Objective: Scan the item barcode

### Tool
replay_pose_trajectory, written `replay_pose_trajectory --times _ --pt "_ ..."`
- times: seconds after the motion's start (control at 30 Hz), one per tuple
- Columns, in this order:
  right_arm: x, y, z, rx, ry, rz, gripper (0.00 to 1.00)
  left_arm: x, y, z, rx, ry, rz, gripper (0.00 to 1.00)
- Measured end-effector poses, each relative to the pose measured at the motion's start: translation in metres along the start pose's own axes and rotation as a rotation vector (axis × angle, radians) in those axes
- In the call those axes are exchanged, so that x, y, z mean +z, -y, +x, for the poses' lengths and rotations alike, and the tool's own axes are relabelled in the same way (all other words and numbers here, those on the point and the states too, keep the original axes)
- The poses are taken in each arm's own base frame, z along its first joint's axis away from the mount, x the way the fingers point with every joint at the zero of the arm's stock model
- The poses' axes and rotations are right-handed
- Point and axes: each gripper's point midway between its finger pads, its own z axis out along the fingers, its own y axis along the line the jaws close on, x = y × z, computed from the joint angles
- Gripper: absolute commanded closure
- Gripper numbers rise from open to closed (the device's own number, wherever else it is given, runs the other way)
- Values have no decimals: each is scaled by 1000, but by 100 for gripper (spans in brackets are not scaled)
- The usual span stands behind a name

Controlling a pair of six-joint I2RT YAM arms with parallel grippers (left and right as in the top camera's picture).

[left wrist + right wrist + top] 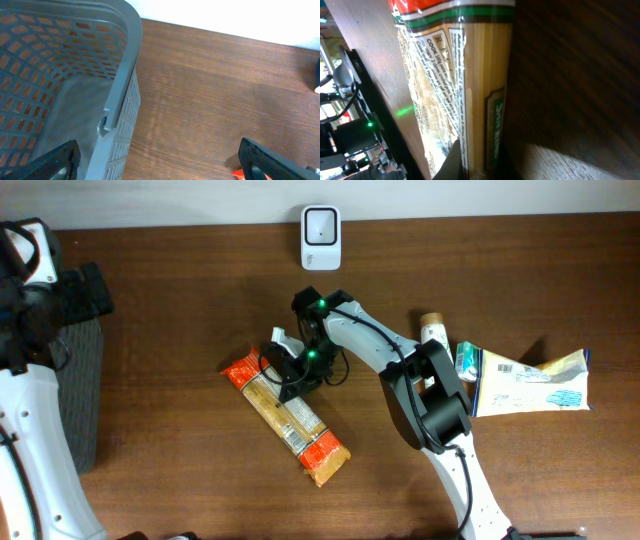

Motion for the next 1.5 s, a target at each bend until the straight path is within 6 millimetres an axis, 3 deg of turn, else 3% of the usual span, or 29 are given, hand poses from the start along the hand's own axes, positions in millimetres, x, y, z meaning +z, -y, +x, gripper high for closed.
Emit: replay_pose_trajectory --times 0.17,0.3,0.43,0.53,0.6,0.67,0.73,0.83,0.97,1.17,1.3,1.33,1.37,1.5 --pt "-9 -2 9 48 -48 8 96 0 0 0 0 0 0 1" --pt "-34 8 17 80 -84 100 96 0 0 0 0 0 0 1" --pt "-86 35 20 180 -52 378 96 0 0 0 0 0 0 1" --pt "-142 51 35 320 1 714 96 0 0 0 0 0 0 1" --pt "-163 55 45 372 18 857 96 0 0 0 0 0 0 1" --pt "-171 58 46 393 38 955 96 0 0 0 0 0 0 1" --pt "-166 58 40 383 56 1002 96 0 0 0 0 0 0 1" --pt "-138 54 27 340 61 1042 96 0 0 0 0 0 0 1" --pt "-100 58 27 313 -6 1060 96 0 0 0 0 0 0 1" --pt "-91 53 27 295 -19 1046 89 0 0 0 0 0 0 1" --pt "-85 51 28 274 -45 1010 69 0 0 0 0 0 0 1" --pt "-81 50 30 269 -63 994 49 0 0 0 0 0 0 1" --pt "-78 49 32 259 -81 983 41 0 0 0 0 0 0 1" --pt "-70 48 37 233 -130 962 37 0 0 0 0 0 0 1"
